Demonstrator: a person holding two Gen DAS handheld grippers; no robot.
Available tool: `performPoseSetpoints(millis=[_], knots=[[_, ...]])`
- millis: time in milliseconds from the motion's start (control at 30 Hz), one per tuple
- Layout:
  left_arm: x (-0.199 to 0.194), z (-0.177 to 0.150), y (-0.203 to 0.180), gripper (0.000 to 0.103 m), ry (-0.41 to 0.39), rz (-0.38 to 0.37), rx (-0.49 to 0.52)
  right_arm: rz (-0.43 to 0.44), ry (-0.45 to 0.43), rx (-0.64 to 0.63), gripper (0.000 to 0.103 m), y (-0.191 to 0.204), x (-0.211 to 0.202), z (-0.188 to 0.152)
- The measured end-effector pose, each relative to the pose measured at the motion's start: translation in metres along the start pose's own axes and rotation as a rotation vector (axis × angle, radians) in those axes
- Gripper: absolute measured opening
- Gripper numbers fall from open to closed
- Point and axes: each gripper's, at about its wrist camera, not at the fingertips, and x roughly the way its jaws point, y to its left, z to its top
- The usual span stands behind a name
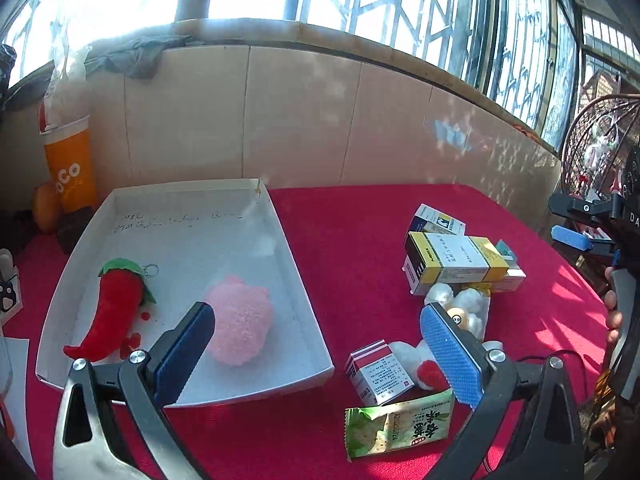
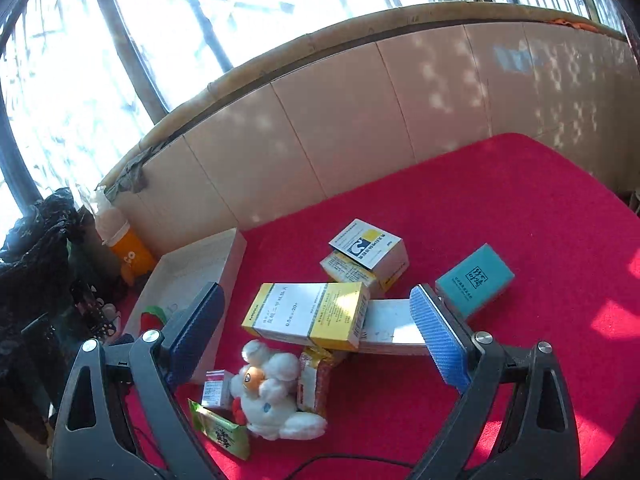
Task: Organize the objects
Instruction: 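Grasp the white bunny plush with the left tool while the right tool grasps the white SANO box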
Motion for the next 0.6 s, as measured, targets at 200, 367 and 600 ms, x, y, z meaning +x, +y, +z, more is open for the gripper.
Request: performPoseSetpoints(millis=[200,367,600], knots=[[0.013,-0.019,-0.031,0.103,0.078,-0.059,0.111,-0.023,0.041,0.110,0.095,-0.061,0.022,-0.007],[0.021,-0.028,-0.053,0.103,0.122,-0.095,0.202,0.099,0.129,0.273,0.095,-0.106,0.046,-0.019],[0.037,-0.031,-0.076,0.103,0.168,-0.130,0.274,0.322,0.235,0.614,0.095,-0.145,0.081,-0.048]])
